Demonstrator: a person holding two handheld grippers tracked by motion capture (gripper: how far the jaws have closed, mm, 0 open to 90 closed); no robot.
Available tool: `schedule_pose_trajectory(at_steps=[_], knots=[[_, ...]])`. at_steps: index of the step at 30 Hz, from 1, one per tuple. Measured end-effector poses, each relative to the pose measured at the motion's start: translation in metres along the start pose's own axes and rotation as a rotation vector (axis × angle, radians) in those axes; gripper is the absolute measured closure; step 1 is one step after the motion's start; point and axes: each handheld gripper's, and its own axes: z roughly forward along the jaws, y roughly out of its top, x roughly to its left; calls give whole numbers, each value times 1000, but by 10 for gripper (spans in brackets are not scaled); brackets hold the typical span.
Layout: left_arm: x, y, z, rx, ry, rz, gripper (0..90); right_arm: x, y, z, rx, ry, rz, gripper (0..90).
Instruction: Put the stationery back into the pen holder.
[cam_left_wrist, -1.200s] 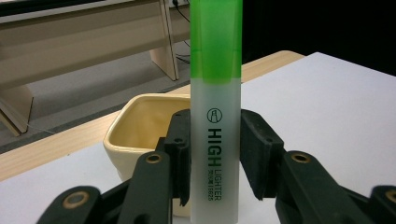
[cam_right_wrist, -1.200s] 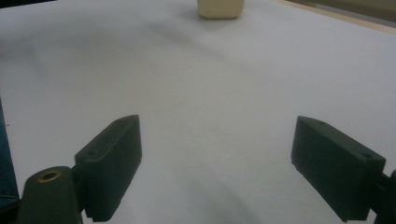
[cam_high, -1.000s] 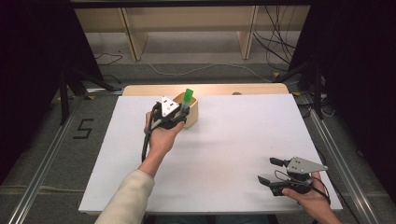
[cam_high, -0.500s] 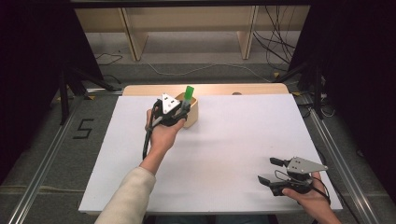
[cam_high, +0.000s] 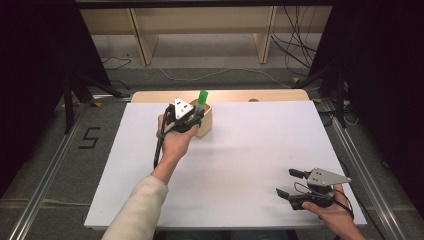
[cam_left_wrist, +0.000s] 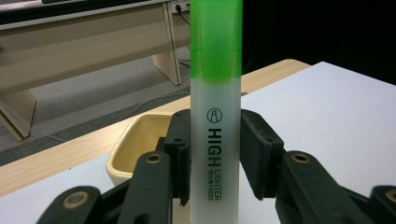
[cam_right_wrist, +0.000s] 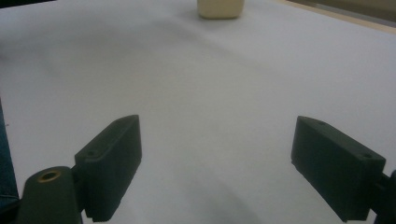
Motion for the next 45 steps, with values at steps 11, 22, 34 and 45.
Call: schedule_pose_trajectory(at_steps=[11, 22, 34, 45], knots=[[0, 4, 6, -4, -2, -2, 660, 0, 0, 0, 2, -1, 6, 171], [2, 7, 8, -10, 5, -7, 660, 0, 0, 0, -1, 0, -1, 171], [6, 9, 23, -28, 15, -13, 660, 0, 0, 0, 3, 2, 4, 171], [18, 6, 41, -78, 33, -17, 659, 0, 0, 0, 3, 0, 11, 171]])
